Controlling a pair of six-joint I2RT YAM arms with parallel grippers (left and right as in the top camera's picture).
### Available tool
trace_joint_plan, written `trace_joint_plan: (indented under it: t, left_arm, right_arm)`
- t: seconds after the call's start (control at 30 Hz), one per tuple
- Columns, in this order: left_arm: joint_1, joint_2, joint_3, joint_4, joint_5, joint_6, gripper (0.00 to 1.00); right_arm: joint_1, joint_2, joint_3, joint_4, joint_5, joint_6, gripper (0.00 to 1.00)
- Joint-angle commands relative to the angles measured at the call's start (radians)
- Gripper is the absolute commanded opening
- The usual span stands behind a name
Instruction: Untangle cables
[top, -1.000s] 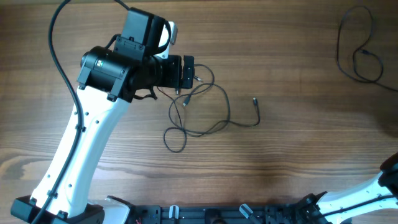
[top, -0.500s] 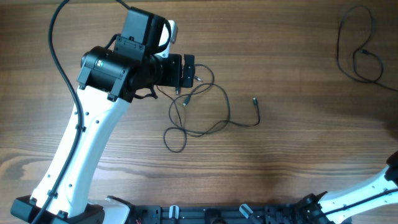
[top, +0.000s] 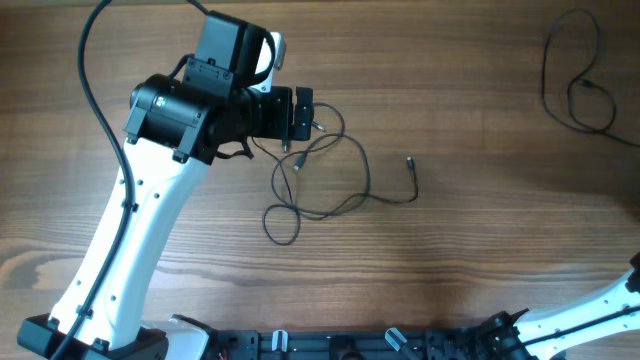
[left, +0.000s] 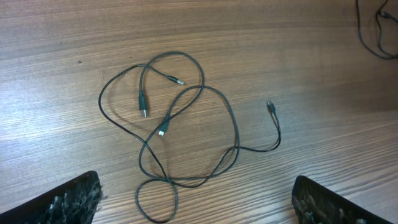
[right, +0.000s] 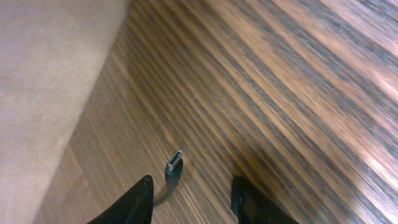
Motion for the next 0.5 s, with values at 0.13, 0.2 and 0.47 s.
trace_joint_plan:
  t: [0.13, 0.2, 0.47]
  left_arm:
    - [-0.003, 0.005, -0.006, 0.0, 0.006, -0.011, 1.0]
    - [-0.003, 0.005, -0.006, 0.002, 0.006, -0.011, 1.0]
    - [-0.003, 0.005, -0.006, 0.021, 0.02, -0.018, 1.0]
  right_arm:
    - [0.002, 0.165, -0.085, 0.012, 0.039, -0.101, 0.4]
    - [0.003, 0.168, -0.085, 0.018, 0.057, -0.104, 0.39]
    - [0.002, 0.248, -0.085, 0.049, 0.06, -0.127, 0.38]
